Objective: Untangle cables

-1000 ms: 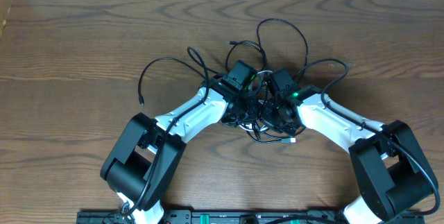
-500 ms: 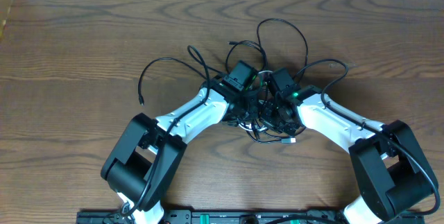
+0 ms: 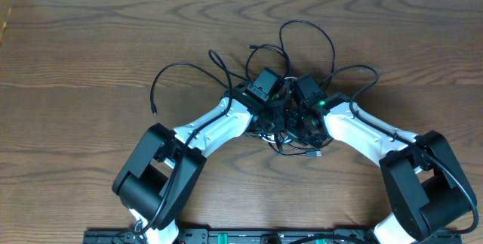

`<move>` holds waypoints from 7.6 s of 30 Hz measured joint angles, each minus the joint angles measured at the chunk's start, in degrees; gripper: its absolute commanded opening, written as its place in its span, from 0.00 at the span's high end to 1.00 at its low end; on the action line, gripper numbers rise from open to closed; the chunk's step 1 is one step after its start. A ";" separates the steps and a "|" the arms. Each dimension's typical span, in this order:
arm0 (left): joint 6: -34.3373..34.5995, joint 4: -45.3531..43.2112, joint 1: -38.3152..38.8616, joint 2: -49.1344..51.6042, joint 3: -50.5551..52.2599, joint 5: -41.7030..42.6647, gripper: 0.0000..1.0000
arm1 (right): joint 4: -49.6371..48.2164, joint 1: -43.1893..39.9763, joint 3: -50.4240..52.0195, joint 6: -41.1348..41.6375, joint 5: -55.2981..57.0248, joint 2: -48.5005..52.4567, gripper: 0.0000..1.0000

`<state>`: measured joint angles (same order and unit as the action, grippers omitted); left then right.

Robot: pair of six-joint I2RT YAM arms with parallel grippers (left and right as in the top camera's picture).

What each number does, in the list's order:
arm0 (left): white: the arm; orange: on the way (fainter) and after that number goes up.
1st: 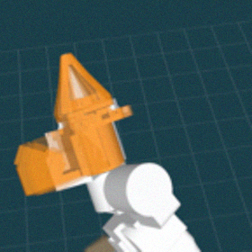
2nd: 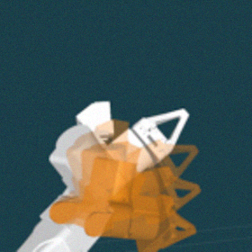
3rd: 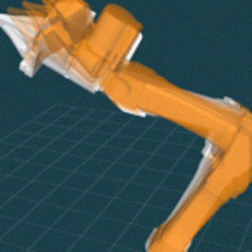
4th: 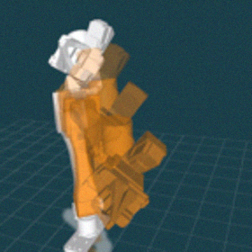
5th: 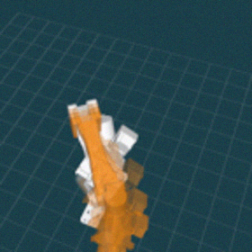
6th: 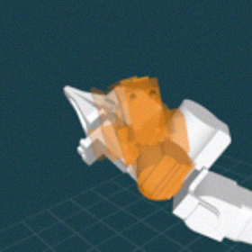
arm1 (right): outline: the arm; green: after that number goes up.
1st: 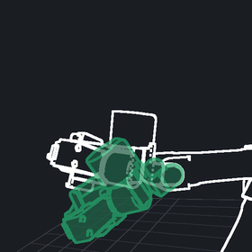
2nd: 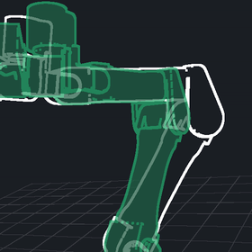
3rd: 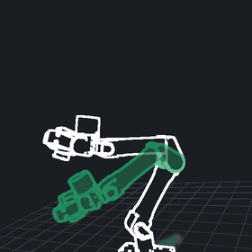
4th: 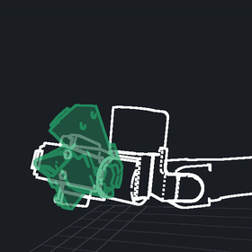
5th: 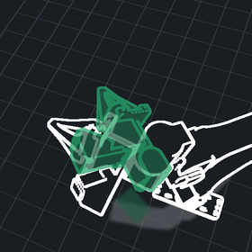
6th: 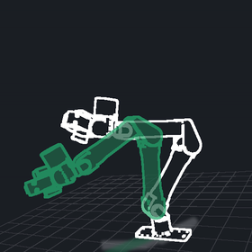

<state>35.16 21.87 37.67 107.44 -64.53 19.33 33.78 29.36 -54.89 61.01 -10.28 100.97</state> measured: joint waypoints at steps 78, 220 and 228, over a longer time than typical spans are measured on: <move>-1.27 10.14 -38.95 -18.75 0.15 4.96 0.93 | -3.93 -9.81 0.04 -27.76 0.44 -22.73 0.99; 7.10 -39.69 4.66 10.05 0.44 1.31 0.51 | 1.09 -17.59 14.91 -20.61 0.87 -21.51 0.82; 8.74 -40.57 4.98 10.34 0.44 1.07 0.53 | 1.11 -17.59 14.91 -20.61 0.81 -21.51 0.82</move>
<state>43.90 -18.70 42.65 117.78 -64.10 20.40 34.89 11.77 -39.99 40.40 -9.47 79.46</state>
